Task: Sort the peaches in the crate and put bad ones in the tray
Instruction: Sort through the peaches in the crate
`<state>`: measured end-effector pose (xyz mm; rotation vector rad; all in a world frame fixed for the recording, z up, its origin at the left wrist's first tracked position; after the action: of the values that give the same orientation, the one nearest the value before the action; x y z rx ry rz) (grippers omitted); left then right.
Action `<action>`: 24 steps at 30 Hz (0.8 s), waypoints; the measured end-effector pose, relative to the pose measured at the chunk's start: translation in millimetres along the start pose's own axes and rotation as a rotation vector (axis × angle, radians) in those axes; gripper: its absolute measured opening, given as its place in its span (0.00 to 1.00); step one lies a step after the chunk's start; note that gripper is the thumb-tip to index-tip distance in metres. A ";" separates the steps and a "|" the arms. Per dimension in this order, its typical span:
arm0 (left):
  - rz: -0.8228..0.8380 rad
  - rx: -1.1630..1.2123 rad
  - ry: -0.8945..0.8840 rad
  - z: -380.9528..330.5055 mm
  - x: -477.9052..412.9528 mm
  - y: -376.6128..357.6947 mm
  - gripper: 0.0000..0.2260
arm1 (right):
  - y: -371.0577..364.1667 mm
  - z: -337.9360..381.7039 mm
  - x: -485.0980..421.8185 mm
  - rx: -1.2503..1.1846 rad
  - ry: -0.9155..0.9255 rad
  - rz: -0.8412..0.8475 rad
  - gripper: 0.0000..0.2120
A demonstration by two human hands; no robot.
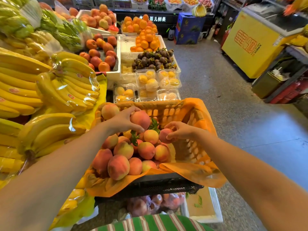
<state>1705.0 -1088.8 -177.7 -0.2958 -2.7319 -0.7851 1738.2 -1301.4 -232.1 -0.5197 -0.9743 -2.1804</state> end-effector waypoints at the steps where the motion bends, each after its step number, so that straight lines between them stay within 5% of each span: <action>1: 0.010 0.010 -0.001 -1.2 0.0 -2.2 0.33 | -1.7 -2.2 0.8 0.025 -0.013 0.002 0.25; 10: 0.075 0.086 0.018 0.1 -1.0 -15.1 0.34 | 4.9 1.5 1.5 0.024 0.003 -0.062 0.25; 18: 0.179 0.225 0.051 -8.2 -9.6 -31.5 0.33 | 12.9 11.2 23.6 -0.808 0.078 0.082 0.18; 24: 0.210 0.344 0.007 -30.3 -14.7 -41.4 0.29 | 18.4 12.7 25.6 -0.790 0.127 0.007 0.24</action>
<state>1714.0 -1141.5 -177.9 -0.4893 -2.7088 -0.2544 1734.9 -1311.5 -199.8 -0.7158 -0.0016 -2.5074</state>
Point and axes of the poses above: each hand's wrist, its own x-axis away from the middle knuckle, its own y-axis out of the back of the hand, z = x × y, the point moved 8 cm from there along -x, towards the middle knuckle, and after that the axes turned 2 degrees about x, right-handed, at the moved point
